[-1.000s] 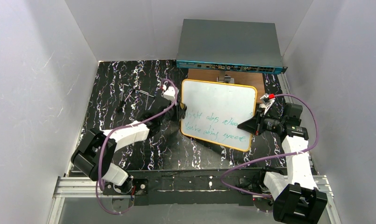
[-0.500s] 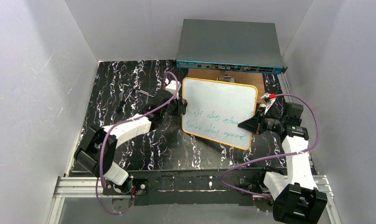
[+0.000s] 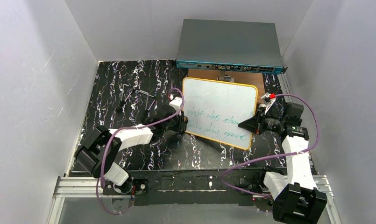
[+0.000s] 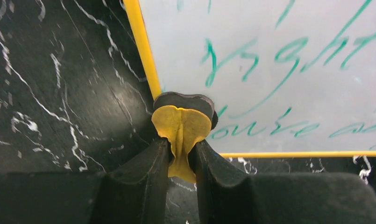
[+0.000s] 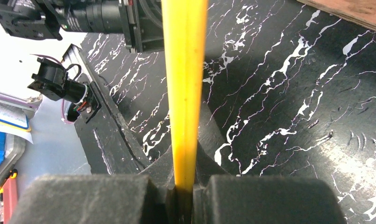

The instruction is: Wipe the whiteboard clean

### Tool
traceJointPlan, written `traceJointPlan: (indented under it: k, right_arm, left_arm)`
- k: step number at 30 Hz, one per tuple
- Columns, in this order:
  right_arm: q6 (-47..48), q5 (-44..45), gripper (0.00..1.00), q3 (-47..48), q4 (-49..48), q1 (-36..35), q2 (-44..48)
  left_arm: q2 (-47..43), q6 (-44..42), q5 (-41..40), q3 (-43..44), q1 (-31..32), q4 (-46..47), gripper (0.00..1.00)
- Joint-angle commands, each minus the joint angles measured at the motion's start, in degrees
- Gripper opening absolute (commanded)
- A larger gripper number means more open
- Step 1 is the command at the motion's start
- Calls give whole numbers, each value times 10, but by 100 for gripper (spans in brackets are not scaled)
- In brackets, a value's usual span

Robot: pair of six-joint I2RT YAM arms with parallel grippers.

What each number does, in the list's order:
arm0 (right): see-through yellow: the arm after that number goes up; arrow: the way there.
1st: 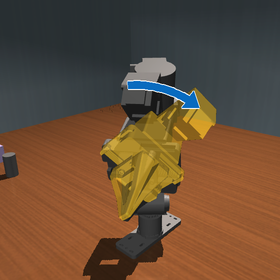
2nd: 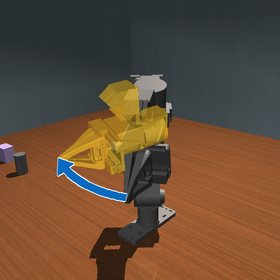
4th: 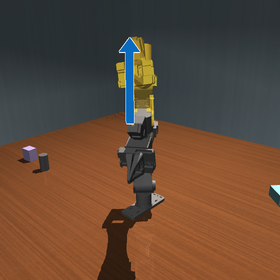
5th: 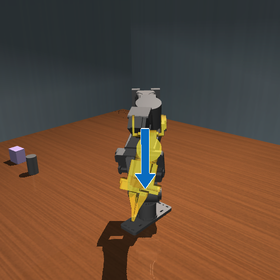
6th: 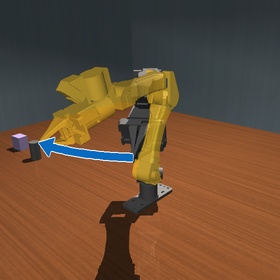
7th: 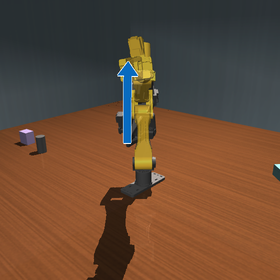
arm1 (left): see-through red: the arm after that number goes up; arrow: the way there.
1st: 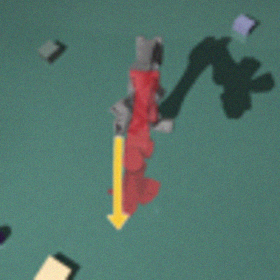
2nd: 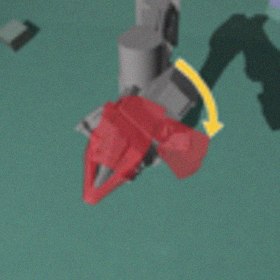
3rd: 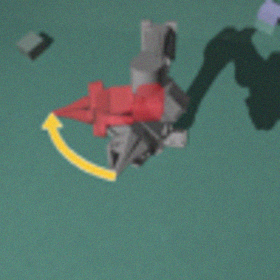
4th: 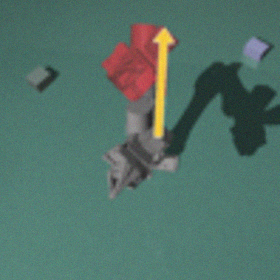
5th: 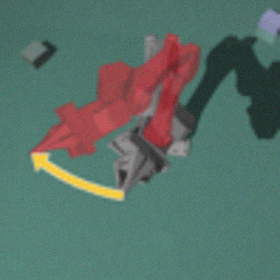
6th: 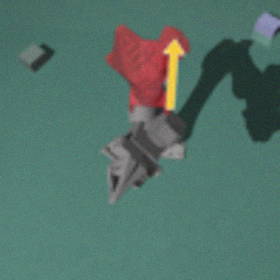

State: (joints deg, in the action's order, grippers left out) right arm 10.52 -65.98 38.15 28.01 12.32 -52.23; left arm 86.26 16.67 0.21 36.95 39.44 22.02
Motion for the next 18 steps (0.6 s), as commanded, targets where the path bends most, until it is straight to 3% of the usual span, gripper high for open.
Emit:
traceJointPlan:
  k: [1, 6, 9, 13, 18]
  right_arm:
    - [13, -73, 1, 26, -28, -4, 7]
    - [13, -72, 1, 26, -27, -3, 11]
    - [13, -74, 1, 26, -26, -2, 12]
    - [13, -80, 1, 26, -28, -2, 10]
    - [13, -82, 1, 27, -27, -3, 8]
  left_arm:
    - [-3, -12, -3, 86, -24, -12, 0]
    - [7, -11, -2, 114, -29, -29, 0]
    - [6, 22, 16, 58, -23, 5, 0]
    - [14, 39, -17, 0, 10, 42, 0]
    - [8, 14, -27, 49, 11, -2, 0]
